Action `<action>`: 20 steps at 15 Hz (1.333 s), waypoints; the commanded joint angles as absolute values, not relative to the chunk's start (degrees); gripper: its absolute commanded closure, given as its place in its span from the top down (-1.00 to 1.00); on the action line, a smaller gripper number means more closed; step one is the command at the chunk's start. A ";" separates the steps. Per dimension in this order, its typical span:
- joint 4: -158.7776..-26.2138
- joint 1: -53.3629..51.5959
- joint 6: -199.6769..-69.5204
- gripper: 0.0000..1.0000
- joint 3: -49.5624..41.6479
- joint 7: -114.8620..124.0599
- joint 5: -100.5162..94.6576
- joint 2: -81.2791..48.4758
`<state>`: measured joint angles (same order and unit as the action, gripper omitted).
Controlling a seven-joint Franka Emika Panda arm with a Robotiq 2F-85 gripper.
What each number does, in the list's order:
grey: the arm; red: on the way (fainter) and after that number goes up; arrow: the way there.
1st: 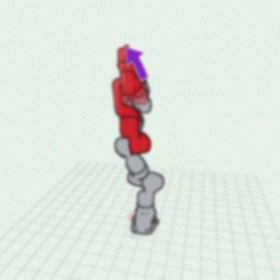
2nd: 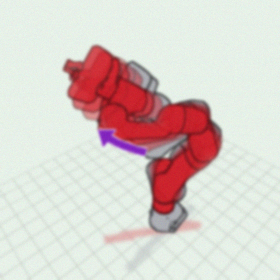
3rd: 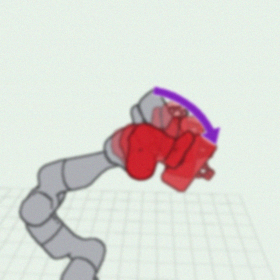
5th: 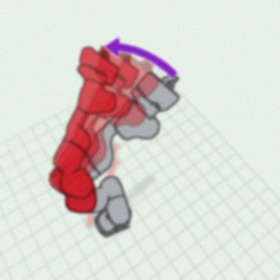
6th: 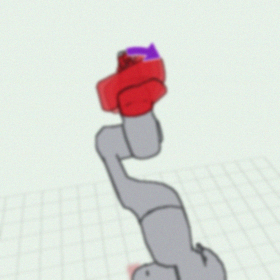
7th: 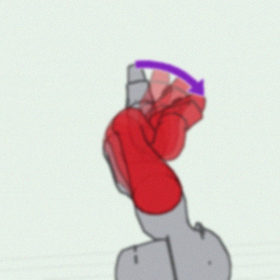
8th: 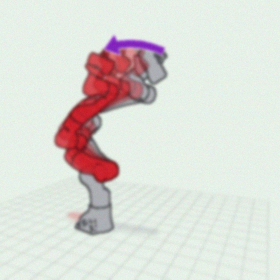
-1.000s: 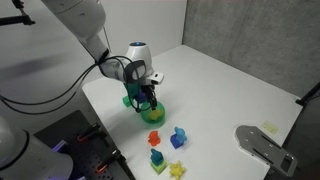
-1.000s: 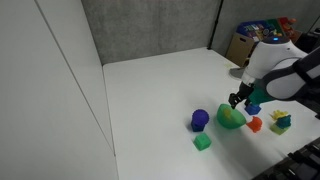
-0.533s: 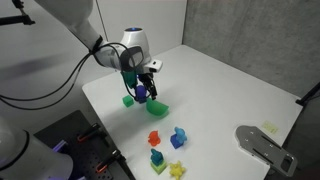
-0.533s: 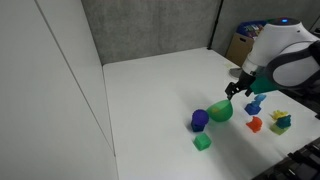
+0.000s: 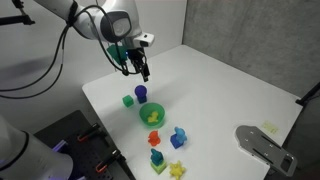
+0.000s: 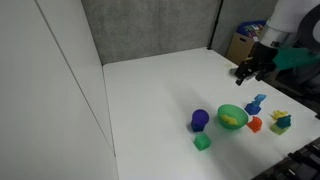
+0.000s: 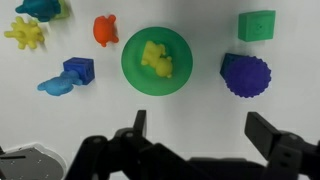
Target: Put the yellow thing into the bowl
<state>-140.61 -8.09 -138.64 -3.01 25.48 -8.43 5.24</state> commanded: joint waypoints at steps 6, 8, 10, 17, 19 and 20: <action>-137.99 -3.19 -118.28 1.00 -0.01 15.93 -2.69 18.87; -137.42 -2.93 -115.27 1.00 -0.99 10.87 0.45 21.67; -136.24 -2.42 -111.99 1.00 -1.63 6.81 2.31 23.83; -127.41 0.85 -97.80 1.00 -1.58 1.96 -2.53 28.01; -125.20 1.37 -95.81 1.00 -1.53 1.80 -4.10 28.40; -124.39 1.49 -95.09 1.00 -1.53 1.74 -4.71 28.46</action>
